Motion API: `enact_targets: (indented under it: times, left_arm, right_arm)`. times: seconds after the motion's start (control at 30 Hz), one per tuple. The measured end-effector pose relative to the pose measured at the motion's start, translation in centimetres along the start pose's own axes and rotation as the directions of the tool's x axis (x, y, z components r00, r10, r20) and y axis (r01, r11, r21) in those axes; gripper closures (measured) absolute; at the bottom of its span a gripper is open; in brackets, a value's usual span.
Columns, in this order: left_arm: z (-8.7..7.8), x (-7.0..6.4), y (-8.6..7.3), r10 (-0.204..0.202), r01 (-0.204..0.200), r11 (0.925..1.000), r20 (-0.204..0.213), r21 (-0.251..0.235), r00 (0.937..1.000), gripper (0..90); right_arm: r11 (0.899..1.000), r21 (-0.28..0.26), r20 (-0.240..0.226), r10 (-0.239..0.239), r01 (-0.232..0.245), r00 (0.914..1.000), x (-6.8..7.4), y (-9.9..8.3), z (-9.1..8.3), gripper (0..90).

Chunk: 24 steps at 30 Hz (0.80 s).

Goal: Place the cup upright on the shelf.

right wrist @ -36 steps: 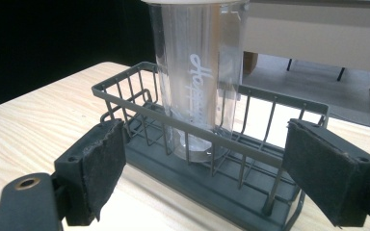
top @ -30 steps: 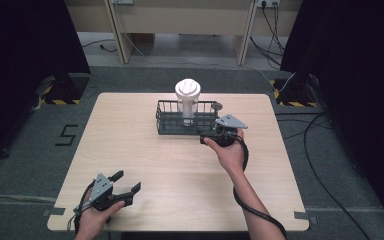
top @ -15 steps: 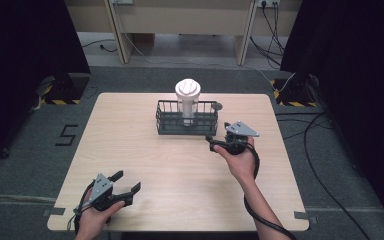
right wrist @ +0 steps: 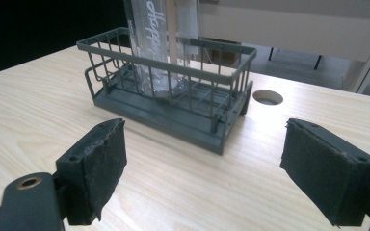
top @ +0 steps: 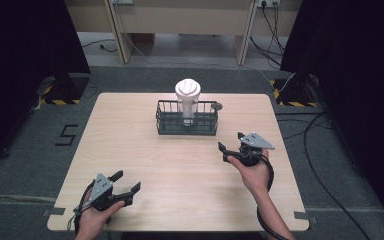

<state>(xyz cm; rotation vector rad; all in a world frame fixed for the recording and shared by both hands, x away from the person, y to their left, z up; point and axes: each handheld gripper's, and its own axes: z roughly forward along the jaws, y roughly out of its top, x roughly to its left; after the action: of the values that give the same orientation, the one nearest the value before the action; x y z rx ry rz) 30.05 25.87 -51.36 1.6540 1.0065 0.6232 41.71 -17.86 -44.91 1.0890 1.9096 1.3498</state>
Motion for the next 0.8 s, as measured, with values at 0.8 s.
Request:
enact_targets:
  times: [0.8]
  left_arm:
    - [0.0, 0.1, 0.0, -0.001, 0.001, 1.0, -0.01, 0.005, 0.9999, 18.0]
  right_arm:
    - [0.999, -0.014, 0.06, 0.047, -0.046, 0.9971, -1.7, -5.5, -5.1, 16.5]
